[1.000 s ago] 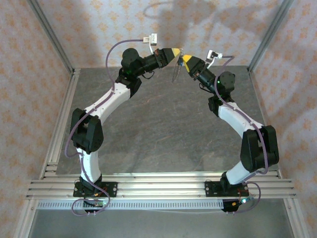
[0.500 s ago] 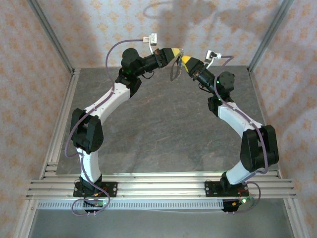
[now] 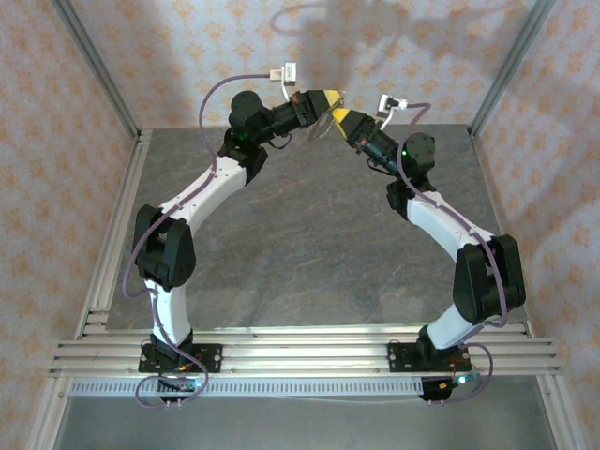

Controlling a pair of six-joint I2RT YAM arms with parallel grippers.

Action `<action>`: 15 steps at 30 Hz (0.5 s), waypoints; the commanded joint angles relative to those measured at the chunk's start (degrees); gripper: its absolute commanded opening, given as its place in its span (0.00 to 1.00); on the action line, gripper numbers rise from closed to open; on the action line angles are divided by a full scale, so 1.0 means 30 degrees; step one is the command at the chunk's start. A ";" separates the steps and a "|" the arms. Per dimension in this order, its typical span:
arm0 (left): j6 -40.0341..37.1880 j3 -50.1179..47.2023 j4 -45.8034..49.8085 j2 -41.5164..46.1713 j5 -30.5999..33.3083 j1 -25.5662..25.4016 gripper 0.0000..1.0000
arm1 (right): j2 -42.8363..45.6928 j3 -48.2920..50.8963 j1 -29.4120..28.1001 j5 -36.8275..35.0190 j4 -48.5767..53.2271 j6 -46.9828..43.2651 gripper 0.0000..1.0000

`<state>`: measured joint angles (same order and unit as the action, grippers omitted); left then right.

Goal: Put the keys on the keyring

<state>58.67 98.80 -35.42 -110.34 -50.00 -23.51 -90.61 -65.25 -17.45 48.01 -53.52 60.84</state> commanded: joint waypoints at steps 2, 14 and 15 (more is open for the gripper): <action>0.0129 0.0230 -0.1243 0.1127 -0.0004 -0.0074 0.00 | 0.0042 -0.0426 -0.0349 0.0783 0.0667 -0.1120 0.00; 0.0087 0.0119 -0.1223 0.1332 0.0113 -0.0074 0.00 | 0.3271 0.1653 0.0906 0.0933 0.5396 -0.4279 0.17; 0.0093 0.0139 -0.1229 0.1332 0.0141 -0.0071 0.00 | 0.3659 0.1962 0.1187 0.0903 0.5536 -0.4376 0.18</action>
<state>58.67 98.80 -35.42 -110.10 -49.91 -23.55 -84.93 -61.60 -16.36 50.00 -39.29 51.51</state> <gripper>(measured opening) 0.043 0.172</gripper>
